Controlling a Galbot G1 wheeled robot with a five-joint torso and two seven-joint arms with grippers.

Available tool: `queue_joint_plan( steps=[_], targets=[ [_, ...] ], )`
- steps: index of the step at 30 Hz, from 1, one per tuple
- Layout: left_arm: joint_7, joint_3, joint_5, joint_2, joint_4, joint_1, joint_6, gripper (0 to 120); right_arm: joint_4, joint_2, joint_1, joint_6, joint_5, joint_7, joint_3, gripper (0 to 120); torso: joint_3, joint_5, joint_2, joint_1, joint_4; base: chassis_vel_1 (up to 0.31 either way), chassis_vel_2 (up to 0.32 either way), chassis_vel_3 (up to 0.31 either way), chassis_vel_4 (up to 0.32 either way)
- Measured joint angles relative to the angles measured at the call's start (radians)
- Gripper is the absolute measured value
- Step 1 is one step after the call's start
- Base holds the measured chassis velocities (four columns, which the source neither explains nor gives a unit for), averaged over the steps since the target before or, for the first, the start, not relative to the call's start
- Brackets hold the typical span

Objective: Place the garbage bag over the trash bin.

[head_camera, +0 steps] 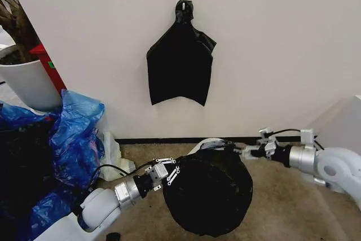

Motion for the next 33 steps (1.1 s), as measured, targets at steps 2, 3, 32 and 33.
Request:
queue_joint_plan(
  steps=[2, 3, 32, 33],
  targets=[
    [0.005, 0.0, 0.004, 0.002, -0.004, 0.003, 0.0, 0, -0.001, 0.004, 0.004, 0.0, -0.02, 0.001, -0.011, 100, 0.0, -0.0002, 0.0, 0.0, 0.0, 0.0, 0.0, 0.0, 0.0],
    [0.005, 0.0, 0.004, 0.002, -0.004, 0.003, 0.0, 0, -0.001, 0.004, 0.004, 0.0, -0.02, 0.001, -0.011, 100, 0.0, -0.0002, 0.0, 0.0, 0.0, 0.0, 0.0, 0.0, 0.0],
    [0.066, -0.007, 0.073, 0.014, -0.065, 0.04, -0.094, 0, -0.208, 0.056, 0.118, 0.036, -0.066, 0.001, -0.087, 100, 0.0, 0.0003, 0.0, 0.0, 0.0002, 0.0, 0.0, 0.0, 0.0],
    [0.058, -0.007, 0.053, 0.009, -0.058, 0.038, -0.087, 0, -0.197, 0.048, 0.109, 0.041, -0.063, -0.001, -0.078, 100, 0.0, -0.0003, 0.0, 0.0, 0.0002, 0.0, 0.0, 0.0, 0.0]
  ],
)
